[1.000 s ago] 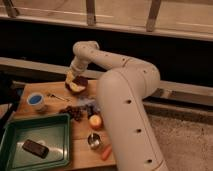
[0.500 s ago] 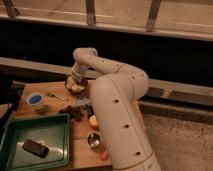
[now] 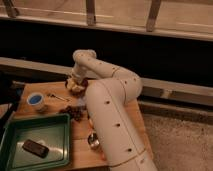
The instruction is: Place banana in table surface
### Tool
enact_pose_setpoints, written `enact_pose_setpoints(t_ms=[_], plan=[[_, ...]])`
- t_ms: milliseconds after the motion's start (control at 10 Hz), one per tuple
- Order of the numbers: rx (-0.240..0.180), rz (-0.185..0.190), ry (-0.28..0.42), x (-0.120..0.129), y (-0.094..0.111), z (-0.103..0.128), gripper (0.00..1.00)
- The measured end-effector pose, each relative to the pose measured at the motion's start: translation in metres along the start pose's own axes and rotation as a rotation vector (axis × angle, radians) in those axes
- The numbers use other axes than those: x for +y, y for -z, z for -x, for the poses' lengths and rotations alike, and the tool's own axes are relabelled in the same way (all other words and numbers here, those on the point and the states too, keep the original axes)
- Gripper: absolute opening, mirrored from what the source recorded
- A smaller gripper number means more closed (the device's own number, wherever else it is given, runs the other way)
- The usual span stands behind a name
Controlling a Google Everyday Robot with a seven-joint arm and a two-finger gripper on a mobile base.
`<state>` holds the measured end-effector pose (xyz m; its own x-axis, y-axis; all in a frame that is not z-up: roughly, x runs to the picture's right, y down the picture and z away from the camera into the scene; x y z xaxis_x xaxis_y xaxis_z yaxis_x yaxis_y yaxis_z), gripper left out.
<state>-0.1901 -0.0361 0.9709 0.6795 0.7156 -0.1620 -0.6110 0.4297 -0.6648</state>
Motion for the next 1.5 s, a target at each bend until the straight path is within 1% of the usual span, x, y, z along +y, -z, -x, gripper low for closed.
enact_pose_setpoints(t_ms=[200,300,400,600,700,900,1300,1500], plan=[[0.003,0.017,0.001,0.001,-0.004,-0.002,0.46],[0.006,0.027,0.005,0.003,-0.005,-0.004,0.33],[0.009,0.019,0.014,0.001,-0.004,-0.006,0.24],[0.005,0.019,0.020,0.002,0.000,-0.006,0.06],[0.001,0.018,0.025,0.002,0.003,-0.006,0.01],[-0.011,0.016,0.033,0.002,0.010,-0.004,0.00],[-0.070,0.016,0.065,0.009,0.044,0.003,0.00],[-0.083,0.013,0.072,0.008,0.049,0.002,0.00]])
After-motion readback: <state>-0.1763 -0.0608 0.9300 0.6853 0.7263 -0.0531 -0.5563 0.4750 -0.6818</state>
